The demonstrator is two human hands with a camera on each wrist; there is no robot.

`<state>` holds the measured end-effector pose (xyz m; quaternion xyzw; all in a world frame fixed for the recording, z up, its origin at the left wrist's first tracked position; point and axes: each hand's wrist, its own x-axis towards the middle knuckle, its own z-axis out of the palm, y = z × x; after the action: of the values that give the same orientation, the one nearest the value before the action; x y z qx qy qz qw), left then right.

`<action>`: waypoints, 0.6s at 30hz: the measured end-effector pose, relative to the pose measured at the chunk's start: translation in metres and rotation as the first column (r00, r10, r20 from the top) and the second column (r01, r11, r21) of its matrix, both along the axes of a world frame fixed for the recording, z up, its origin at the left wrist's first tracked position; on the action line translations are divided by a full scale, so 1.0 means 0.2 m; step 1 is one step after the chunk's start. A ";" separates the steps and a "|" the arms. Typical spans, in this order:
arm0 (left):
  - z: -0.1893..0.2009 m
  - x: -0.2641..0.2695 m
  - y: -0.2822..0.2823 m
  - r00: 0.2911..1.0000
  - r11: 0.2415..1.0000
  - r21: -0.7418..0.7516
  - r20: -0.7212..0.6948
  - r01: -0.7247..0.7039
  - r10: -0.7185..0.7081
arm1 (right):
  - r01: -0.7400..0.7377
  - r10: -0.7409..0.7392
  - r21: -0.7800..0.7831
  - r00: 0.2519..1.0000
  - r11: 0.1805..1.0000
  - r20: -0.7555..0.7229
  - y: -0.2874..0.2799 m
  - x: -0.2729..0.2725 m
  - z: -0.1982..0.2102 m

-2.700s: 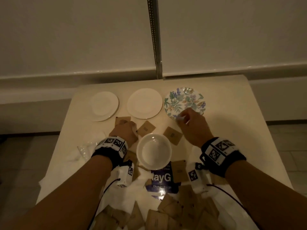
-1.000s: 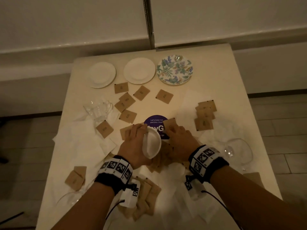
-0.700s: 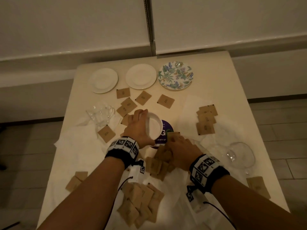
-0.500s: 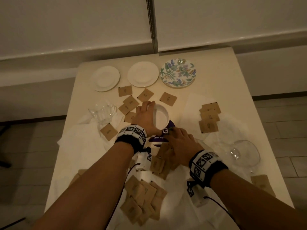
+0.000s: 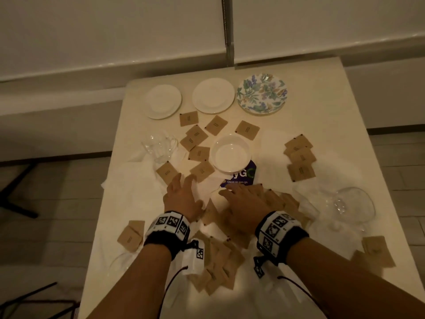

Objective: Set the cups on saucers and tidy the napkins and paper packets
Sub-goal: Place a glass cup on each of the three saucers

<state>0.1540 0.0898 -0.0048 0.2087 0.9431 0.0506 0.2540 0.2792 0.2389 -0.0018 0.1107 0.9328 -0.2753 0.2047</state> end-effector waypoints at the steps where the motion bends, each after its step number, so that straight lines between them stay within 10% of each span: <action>1: -0.01 -0.01 -0.02 0.999 1.000 -0.028 0.038 -0.009 0.011 | 0.022 -0.022 -0.045 1.000 0.999 -0.001 -0.03 -0.03 -0.01; 11: 0.00 -0.10 -0.06 0.989 0.988 -0.079 0.070 0.134 -0.128 | 0.107 -0.106 0.109 0.994 0.988 -0.016 -0.22 -0.26 -0.05; 18: 0.18 -0.53 0.02 0.940 0.935 0.354 -0.313 -0.020 0.139 | 0.172 -0.171 0.121 0.985 0.978 -0.026 -0.25 -0.23 -0.08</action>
<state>0.0484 0.0932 0.0310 0.2166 0.9564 0.1896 0.0483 0.2335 0.1895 -0.0175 0.2011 0.9364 -0.2348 0.1659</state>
